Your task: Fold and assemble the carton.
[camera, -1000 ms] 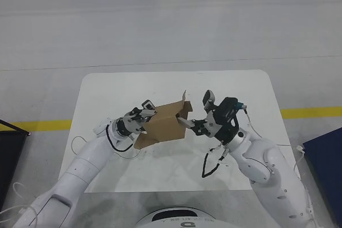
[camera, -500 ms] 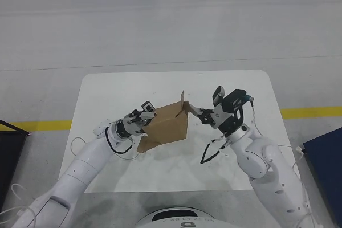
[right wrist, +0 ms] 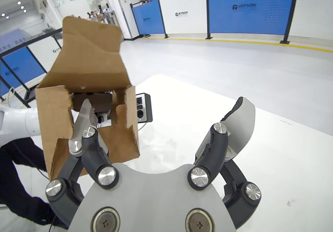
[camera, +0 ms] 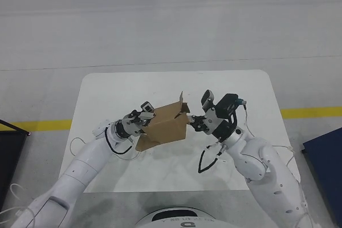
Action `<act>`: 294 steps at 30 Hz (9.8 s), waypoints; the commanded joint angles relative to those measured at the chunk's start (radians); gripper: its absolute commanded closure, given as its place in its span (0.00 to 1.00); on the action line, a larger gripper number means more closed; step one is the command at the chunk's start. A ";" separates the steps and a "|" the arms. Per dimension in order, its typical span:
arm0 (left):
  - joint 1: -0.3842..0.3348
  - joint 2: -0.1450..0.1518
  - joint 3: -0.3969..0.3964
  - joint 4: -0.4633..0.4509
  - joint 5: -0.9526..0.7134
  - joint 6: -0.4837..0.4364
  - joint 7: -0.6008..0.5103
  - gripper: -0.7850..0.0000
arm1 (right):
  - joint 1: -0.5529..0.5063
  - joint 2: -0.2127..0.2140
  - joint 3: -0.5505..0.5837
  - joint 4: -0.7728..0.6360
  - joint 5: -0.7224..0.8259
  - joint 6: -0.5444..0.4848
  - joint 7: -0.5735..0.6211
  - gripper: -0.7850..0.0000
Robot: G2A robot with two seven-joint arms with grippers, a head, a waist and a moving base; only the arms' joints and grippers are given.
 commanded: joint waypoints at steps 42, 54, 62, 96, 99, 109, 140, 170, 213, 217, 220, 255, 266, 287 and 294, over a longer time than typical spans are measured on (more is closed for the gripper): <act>0.092 0.051 -0.048 -0.103 -0.048 -0.055 0.000 1.00 | 0.070 0.027 -0.020 -0.066 0.165 -0.257 0.280 0.54; 0.087 0.073 -0.084 -0.059 0.047 -0.159 0.000 1.00 | 0.078 0.024 0.039 -0.132 0.223 -0.046 0.241 0.17; 0.092 0.092 -0.133 -0.063 0.113 -0.271 0.000 1.00 | 0.099 0.018 -0.051 -0.215 0.056 0.064 0.284 0.20; 0.102 0.106 -0.133 -0.132 0.036 -0.275 0.000 1.00 | 0.054 -0.013 -0.096 -0.098 0.186 0.230 0.240 0.05; 0.108 0.105 -0.132 -0.133 0.008 -0.268 0.000 1.00 | 0.049 -0.012 -0.067 -0.095 0.228 0.215 0.228 0.10; 0.099 0.112 -0.149 -0.118 0.070 -0.294 0.000 1.00 | 0.019 -0.003 0.050 -0.100 0.381 0.064 0.198 0.00; 0.164 0.103 -0.268 -0.194 0.326 -0.460 0.101 0.00 | 0.092 -0.026 -0.040 0.063 0.854 0.205 0.334 1.00; 0.168 0.073 -0.267 -0.230 0.564 -0.595 0.328 0.62 | 0.122 -0.040 -0.122 0.083 0.765 0.249 0.228 1.00; 0.155 0.020 -0.206 -0.154 -0.026 -0.036 0.160 1.00 | -0.029 0.000 0.222 -0.008 0.609 -0.029 0.209 0.00; 0.126 -0.004 -0.149 -0.128 -0.181 0.165 0.089 1.00 | -0.014 0.008 0.261 0.014 0.592 -0.160 0.234 0.00; 0.087 -0.019 -0.100 -0.109 -0.274 0.311 0.101 1.00 | 0.002 0.013 0.291 0.025 0.595 -0.231 0.243 0.00; -0.090 -0.026 -0.096 -0.029 0.064 0.026 0.109 1.00 | 0.275 0.001 0.089 0.232 1.409 -0.075 0.492 0.42; -0.179 -0.040 -0.109 0.084 0.108 0.045 0.004 1.00 | 0.302 -0.003 0.083 0.263 1.507 -0.048 0.514 0.00; -0.209 -0.064 -0.069 0.113 0.157 -0.033 0.000 1.00 | 0.267 -0.031 -0.012 0.249 1.902 0.133 0.544 0.00; -0.214 -0.068 -0.081 0.098 0.160 -0.043 0.000 1.00 | 0.286 -0.043 -0.048 0.278 1.911 0.137 0.535 0.02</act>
